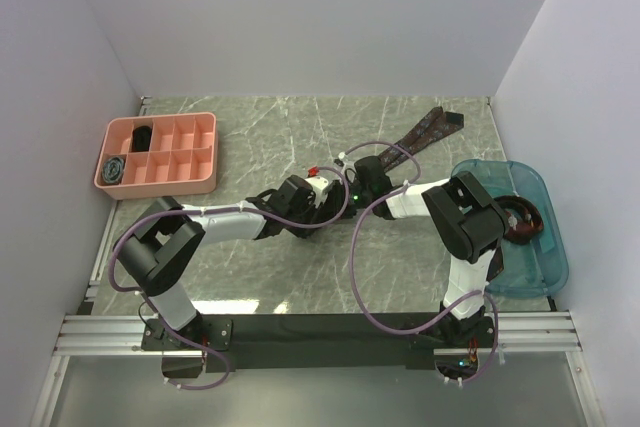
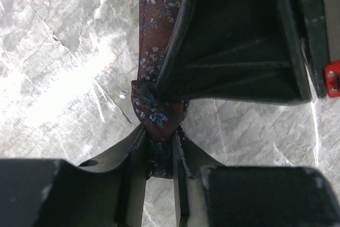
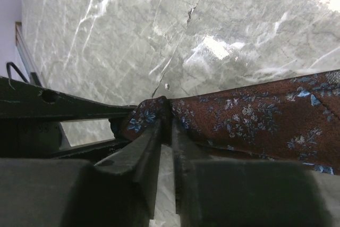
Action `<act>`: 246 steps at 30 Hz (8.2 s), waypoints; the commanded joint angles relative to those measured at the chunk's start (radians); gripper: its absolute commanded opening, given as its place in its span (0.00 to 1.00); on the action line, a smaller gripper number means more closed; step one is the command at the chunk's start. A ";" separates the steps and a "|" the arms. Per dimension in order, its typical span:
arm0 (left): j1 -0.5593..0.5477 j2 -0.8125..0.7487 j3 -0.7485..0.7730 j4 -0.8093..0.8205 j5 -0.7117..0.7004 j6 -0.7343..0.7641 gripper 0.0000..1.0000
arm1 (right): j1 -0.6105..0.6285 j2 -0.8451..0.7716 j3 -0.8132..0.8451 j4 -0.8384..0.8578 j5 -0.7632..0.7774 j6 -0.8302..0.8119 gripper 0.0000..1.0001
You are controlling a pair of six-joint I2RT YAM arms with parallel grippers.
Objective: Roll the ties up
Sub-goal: Roll the tie
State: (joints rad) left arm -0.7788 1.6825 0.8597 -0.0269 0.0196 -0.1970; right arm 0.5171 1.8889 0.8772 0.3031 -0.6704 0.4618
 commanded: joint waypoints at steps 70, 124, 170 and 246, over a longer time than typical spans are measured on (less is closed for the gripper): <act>-0.008 -0.001 -0.403 0.621 -0.296 -1.177 0.32 | -0.043 0.018 -0.057 -0.099 0.229 0.069 0.00; 0.027 -0.145 0.056 -0.346 -0.340 -0.774 0.01 | 0.123 -0.117 0.012 0.067 0.256 0.103 0.20; 0.096 -0.083 0.162 -0.458 -0.271 -0.814 0.01 | 0.196 -0.017 0.059 0.099 0.270 0.088 0.20; 0.096 0.174 0.401 -0.467 -0.230 -0.710 0.13 | 0.043 0.075 -0.020 0.130 0.273 0.296 0.06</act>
State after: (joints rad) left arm -0.6838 1.8332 1.2282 -0.5167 -0.2214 -0.9173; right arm 0.5564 1.9362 0.8761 0.4686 -0.4095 0.7589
